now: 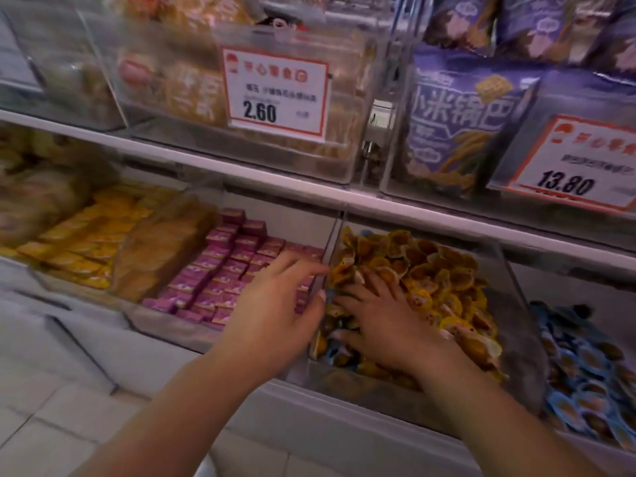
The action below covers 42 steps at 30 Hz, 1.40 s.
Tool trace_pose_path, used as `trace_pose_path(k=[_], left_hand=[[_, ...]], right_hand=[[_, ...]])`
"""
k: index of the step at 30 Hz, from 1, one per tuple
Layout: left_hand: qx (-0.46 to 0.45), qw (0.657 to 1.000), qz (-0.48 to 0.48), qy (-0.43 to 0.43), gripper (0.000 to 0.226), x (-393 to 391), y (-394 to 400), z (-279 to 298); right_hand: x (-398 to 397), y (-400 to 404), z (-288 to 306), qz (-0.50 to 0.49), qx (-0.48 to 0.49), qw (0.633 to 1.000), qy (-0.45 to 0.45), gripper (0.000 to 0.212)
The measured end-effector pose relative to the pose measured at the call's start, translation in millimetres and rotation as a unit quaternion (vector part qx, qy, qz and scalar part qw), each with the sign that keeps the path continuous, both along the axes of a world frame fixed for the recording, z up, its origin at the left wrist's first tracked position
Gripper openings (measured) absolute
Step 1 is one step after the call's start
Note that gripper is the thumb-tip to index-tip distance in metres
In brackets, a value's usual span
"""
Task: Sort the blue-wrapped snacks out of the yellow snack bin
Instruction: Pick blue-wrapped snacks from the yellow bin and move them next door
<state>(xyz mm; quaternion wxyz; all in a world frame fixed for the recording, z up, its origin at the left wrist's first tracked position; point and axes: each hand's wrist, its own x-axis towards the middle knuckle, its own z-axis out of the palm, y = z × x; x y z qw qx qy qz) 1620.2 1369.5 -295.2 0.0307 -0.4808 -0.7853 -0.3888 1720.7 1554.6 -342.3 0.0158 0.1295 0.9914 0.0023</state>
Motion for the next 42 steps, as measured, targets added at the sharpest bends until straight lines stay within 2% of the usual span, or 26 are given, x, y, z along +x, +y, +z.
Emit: trace_pose_path(k=[2, 4, 8, 13, 15, 17, 19, 21, 23, 27, 30, 33, 37, 42], left_hand=[[0.003, 1.000, -0.009, -0.008, 0.030, -0.2, 1.2, 0.2], [0.007, 1.000, -0.013, -0.019, 0.029, -1.0, 1.2, -0.3], [0.009, 1.000, -0.014, -0.025, 0.029, -3.7, -1.9, -2.3], [0.007, 0.999, -0.017, -0.035, 0.029, -3.5, -7.9, -3.3], [0.008, 0.999, -0.023, -0.039, 0.028, -4.5, -8.6, -3.5], [0.007, 0.999, -0.028, -0.043, 0.028, -5.8, -8.3, -3.2], [0.013, 0.998, -0.032, -0.042, 0.028, -6.3, -7.1, -2.7], [0.019, 0.998, -0.033, -0.042, 0.028, -5.3, -6.1, -2.2], [0.021, 0.998, -0.031, -0.046, 0.028, -3.7, -5.7, -1.8], [0.028, 0.998, -0.033, -0.055, 0.027, -2.5, -6.1, -2.4], [0.030, 0.997, -0.033, -0.057, 0.028, -2.7, -5.6, -2.6], [0.028, 0.997, -0.032, -0.059, 0.028, -2.0, -5.1, -3.1], [0.030, 0.997, -0.035, -0.061, 0.027, -2.0, -5.5, -2.7], [0.028, 0.997, -0.035, -0.063, 0.026, -1.5, -5.6, -1.9]], right_hand=[[-5.4, 7.0, 5.7, -0.004, 0.059, 0.998, 0.014, 0.042], [-7.9, 18.1, 14.2, -0.032, 0.049, 0.998, 0.029, 0.035], [0.0, 37.3, 23.6, -0.083, 0.043, 0.995, 0.015, 0.039], [4.5, 30.2, 44.9, -0.161, 0.038, 0.985, -0.058, 0.042], [9.3, 15.0, 54.1, -0.141, 0.057, 0.987, -0.047, 0.043], [13.6, -8.7, 59.4, -0.058, 0.065, 0.996, 0.016, 0.041], [11.0, -33.5, 61.6, -0.006, -0.077, 0.997, 0.026, 0.038], [1.4, -46.3, 57.0, -0.028, -0.201, 0.977, -0.058, 0.032], [-9.4, -43.9, 46.5, -0.064, -0.207, 0.969, -0.115, 0.042], [-21.5, -34.7, 31.0, -0.106, -0.113, 0.973, -0.173, 0.091], [-27.7, -33.0, 27.6, -0.116, -0.118, 0.971, -0.174, 0.105], [-29.4, -31.8, 32.4, -0.115, -0.110, 0.970, -0.182, 0.103], [-26.6, -24.8, 40.9, -0.113, -0.148, 0.966, -0.181, 0.079], [-29.4, -24.3, 48.3, -0.095, -0.151, 0.961, -0.210, 0.084]])
